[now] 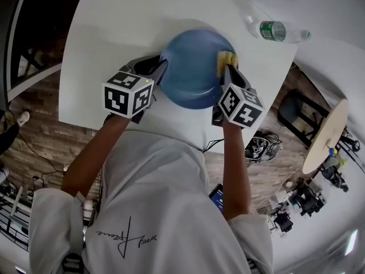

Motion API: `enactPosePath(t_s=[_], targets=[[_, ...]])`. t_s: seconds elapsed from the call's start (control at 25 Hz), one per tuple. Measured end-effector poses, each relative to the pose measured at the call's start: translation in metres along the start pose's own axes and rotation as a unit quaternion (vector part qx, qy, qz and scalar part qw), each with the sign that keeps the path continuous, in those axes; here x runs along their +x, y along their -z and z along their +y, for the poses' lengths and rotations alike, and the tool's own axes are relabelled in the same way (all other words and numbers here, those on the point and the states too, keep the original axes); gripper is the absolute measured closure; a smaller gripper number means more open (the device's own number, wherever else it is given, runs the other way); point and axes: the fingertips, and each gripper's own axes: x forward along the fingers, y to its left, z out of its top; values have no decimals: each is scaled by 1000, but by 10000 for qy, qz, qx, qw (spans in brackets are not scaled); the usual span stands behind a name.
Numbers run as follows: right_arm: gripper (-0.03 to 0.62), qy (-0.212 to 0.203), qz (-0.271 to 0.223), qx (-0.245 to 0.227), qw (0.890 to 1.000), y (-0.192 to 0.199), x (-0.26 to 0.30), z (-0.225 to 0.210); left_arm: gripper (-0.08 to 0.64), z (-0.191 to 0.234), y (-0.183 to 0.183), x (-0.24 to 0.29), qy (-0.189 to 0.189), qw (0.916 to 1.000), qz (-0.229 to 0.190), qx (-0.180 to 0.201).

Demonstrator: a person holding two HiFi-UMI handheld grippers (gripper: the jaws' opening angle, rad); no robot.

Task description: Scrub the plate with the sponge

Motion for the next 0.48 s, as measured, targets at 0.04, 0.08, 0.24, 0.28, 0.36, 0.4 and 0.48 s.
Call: enactPosePath(t_s=[0.04,0.08,0.24,0.28,0.36,0.4,0.48], targets=[[571,50,-7,31,10000,0,1,-2,492,0,0,1,-6,10000,17,38],[569,90,-4,57,9999,0,2,-3,488,-1,0,2,-11,10000,38,79],[568,172,124,-99,9997,-1,5,-4,480,-1,0,3,9,10000,73,67],[568,164,152,-140,9997,-1,6,-3,480,0,0,2,12,10000,72,59],[566,142,183,-148,9996,-2,8,-2,479,0,0,2,17,10000,67,43],[563,139,193,-138,9996,-3,8,-3,479,0,0,2,21,10000,65,34],[556,145,224,-171,9995,-4,10,-3,479,0,-1,3,27,10000,66,28]])
